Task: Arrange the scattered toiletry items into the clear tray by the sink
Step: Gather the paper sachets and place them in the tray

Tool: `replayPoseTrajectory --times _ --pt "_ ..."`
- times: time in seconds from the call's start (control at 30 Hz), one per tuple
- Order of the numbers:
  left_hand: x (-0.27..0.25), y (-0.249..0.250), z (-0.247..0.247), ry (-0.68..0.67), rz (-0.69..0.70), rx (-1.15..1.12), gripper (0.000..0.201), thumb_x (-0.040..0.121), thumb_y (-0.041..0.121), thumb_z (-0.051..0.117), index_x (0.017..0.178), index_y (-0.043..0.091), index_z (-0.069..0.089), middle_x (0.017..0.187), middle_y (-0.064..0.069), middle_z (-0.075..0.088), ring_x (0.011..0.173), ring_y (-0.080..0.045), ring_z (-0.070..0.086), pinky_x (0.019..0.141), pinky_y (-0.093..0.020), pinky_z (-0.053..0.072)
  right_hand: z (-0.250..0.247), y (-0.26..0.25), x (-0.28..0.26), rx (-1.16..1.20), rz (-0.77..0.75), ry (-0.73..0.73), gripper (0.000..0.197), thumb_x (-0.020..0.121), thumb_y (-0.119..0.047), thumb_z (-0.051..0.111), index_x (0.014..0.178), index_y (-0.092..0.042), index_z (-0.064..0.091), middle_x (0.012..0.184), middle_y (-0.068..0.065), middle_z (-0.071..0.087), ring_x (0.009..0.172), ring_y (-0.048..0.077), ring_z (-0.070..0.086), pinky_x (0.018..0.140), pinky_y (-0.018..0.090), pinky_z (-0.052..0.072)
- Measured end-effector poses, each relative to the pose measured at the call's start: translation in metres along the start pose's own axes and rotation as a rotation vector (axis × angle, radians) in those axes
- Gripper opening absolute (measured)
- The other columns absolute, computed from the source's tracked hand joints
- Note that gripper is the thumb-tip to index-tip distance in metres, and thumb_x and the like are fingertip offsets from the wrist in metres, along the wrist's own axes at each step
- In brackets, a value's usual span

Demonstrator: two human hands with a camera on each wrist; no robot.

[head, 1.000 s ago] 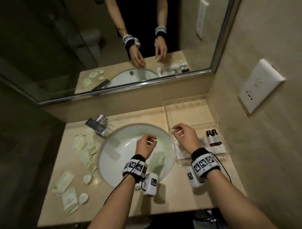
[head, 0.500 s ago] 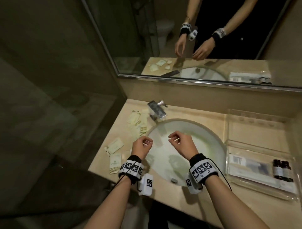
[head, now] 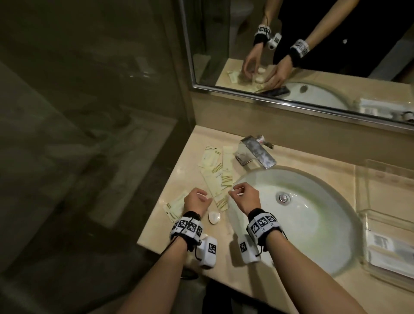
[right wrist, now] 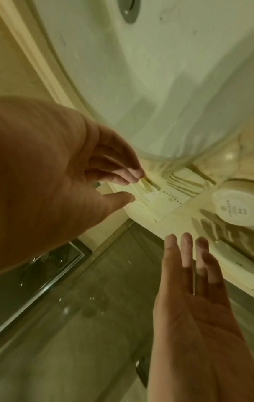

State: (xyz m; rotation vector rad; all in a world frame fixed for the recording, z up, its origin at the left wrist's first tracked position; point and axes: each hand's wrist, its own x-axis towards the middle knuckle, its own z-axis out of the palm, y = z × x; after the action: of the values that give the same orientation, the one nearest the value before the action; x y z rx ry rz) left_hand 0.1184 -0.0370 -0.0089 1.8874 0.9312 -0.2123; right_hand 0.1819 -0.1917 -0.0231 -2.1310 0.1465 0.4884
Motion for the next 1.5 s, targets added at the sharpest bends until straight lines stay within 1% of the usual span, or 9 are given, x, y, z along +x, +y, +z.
replayPoseTrajectory --times 0.13,0.37,0.63,0.77,0.87,1.03,1.23,1.37,1.5 --pt "0.029 0.007 0.01 -0.012 -0.019 0.036 0.04 0.071 0.02 0.081 0.102 0.007 0.058 0.095 -0.01 0.068 0.091 -0.025 0.065 0.087 -0.036 0.054 0.02 -0.009 0.03 0.027 0.053 0.116 0.031 0.081 -0.023 0.077 0.102 -0.01 0.059 0.092 0.003 0.064 0.086 0.021 0.063 0.079 0.03 0.052" --pt "0.057 0.017 0.037 0.081 -0.027 0.177 0.067 0.06 0.032 0.087 0.107 0.008 0.046 0.112 -0.014 0.059 0.103 -0.031 0.06 0.086 -0.042 0.054 0.037 -0.011 0.058 -0.062 0.089 0.164 0.046 0.073 -0.027 0.084 0.103 -0.011 0.054 0.106 0.008 0.059 0.093 0.023 0.059 0.085 0.037 0.052" --pt "0.065 0.023 0.049 0.095 -0.12 0.205 0.081 0.053 0.025 0.09 0.113 0.008 0.039 0.12 -0.015 0.057 0.108 -0.034 0.06 0.085 -0.046 0.056 0.036 -0.006 0.069 -0.055 0.072 0.129 0.036 0.075 -0.016 0.082 0.101 -0.007 0.059 0.106 0.009 0.051 0.082 0.016 0.049 0.075 0.023 0.042" --pt "0.072 0.021 0.044 0.016 -0.178 0.219 0.054 0.057 0.036 0.087 0.093 0.002 0.065 0.099 -0.011 0.07 0.088 -0.031 0.067 0.075 -0.041 0.058 0.033 -0.005 0.07 0.028 0.073 0.154 0.017 0.082 -0.014 0.074 0.094 -0.011 0.063 0.096 0.01 0.062 0.078 0.017 0.054 0.077 0.029 0.051" --pt "0.061 0.033 0.032 -0.014 -0.17 0.155 0.027 0.071 0.027 0.081 0.078 0.003 0.07 0.083 -0.009 0.071 0.078 -0.029 0.068 0.076 -0.038 0.059 0.022 -0.01 0.069 0.102 0.095 0.124 0.016 0.085 -0.013 0.07 0.099 -0.007 0.065 0.082 0.004 0.062 0.077 0.017 0.058 0.076 0.026 0.05" --pt "0.048 0.046 0.008 0.023 -0.234 -0.09 0.023 0.078 0.014 0.077 0.095 0.002 0.068 0.092 -0.014 0.07 0.054 -0.017 0.061 0.053 -0.025 0.052 -0.007 -0.023 0.058 0.173 -0.003 0.089 0.02 0.085 -0.016 0.071 0.101 -0.005 0.065 0.082 0.002 0.06 0.077 0.016 0.056 0.066 0.018 0.047" --pt "0.016 0.079 -0.005 0.016 -0.199 -0.355 0.026 0.077 0.008 0.076 0.099 -0.003 0.068 0.08 -0.012 0.069 0.056 -0.017 0.057 0.054 -0.026 0.055 -0.057 -0.035 0.03 0.327 -0.102 0.049 0.015 0.082 -0.016 0.075 0.092 -0.013 0.064 0.074 -0.004 0.059 0.069 0.014 0.056 0.076 0.037 0.058" --pt "-0.024 0.119 0.008 -0.039 -0.078 -0.477 0.024 0.081 0.006 0.073 0.103 0.002 0.065 0.086 -0.015 0.069 0.049 -0.011 0.062 0.05 -0.018 0.056 -0.113 -0.034 0.008 0.426 -0.174 0.051 0.015 0.084 -0.011 0.073 0.095 -0.007 0.065 0.078 0.004 0.06 0.066 0.014 0.057 0.06 0.028 0.056" --pt "-0.068 0.157 0.045 -0.133 0.014 -0.571 0.016 0.085 0.004 0.067 0.101 0.003 0.062 0.084 -0.011 0.07 0.063 -0.014 0.066 0.053 -0.016 0.056 -0.185 -0.011 -0.012 0.542 -0.18 0.076 0.021 0.087 -0.007 0.069 0.104 0.004 0.064 0.086 0.013 0.065 0.069 0.015 0.062 0.056 0.019 0.055"
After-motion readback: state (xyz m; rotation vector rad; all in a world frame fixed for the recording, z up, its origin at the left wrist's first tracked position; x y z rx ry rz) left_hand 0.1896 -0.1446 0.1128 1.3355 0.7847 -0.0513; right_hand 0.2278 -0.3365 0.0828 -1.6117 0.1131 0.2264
